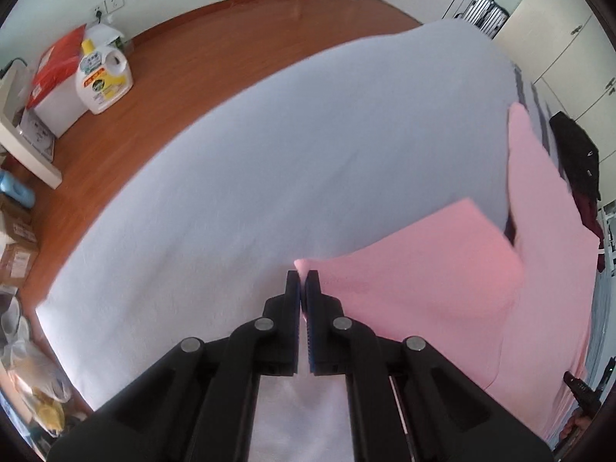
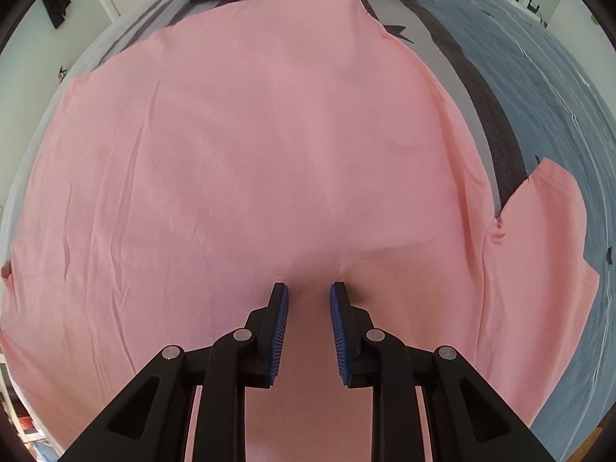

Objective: Fold clothes

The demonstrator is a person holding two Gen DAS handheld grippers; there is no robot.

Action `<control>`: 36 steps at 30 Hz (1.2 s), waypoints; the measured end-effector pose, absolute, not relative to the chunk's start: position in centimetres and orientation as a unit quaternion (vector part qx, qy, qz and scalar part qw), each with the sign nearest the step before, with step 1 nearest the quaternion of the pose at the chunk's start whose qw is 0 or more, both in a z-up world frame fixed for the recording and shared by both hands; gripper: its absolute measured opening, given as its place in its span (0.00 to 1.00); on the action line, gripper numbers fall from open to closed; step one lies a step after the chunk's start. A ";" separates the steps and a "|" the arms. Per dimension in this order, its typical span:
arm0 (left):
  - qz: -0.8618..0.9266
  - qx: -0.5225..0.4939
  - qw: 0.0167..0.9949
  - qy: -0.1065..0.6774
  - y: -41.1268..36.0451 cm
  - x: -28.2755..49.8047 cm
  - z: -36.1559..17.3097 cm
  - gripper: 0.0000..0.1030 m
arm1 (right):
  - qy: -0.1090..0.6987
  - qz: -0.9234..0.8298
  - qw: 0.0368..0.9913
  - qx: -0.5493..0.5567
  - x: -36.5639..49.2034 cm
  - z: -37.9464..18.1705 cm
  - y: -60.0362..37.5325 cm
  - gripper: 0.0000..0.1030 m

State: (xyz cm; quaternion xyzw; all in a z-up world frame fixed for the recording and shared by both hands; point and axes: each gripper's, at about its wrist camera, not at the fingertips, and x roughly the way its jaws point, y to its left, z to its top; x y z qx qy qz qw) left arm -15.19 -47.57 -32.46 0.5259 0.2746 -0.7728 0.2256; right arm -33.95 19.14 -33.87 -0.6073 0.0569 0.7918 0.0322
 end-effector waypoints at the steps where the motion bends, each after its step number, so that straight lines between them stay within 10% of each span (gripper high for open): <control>1: -0.767 0.526 0.234 0.282 -47.6 -14.7 -32.4 0.02 | 0.057 0.792 0.033 -0.607 -34.0 -33.8 19.2 0.20; 11: -0.790 0.481 0.312 0.217 -46.5 -15.2 -26.7 0.05 | 0.051 0.796 0.041 -0.602 -34.3 -32.7 20.2 0.20; 18: -0.840 0.462 0.189 0.213 -40.7 -24.2 -25.4 0.47 | 0.027 0.820 0.055 -0.570 -36.3 -30.4 22.7 0.39; 36: -0.874 0.468 0.054 0.118 -34.3 -57.1 -33.0 0.50 | 0.044 0.871 0.096 -0.480 -59.1 -29.5 27.5 0.52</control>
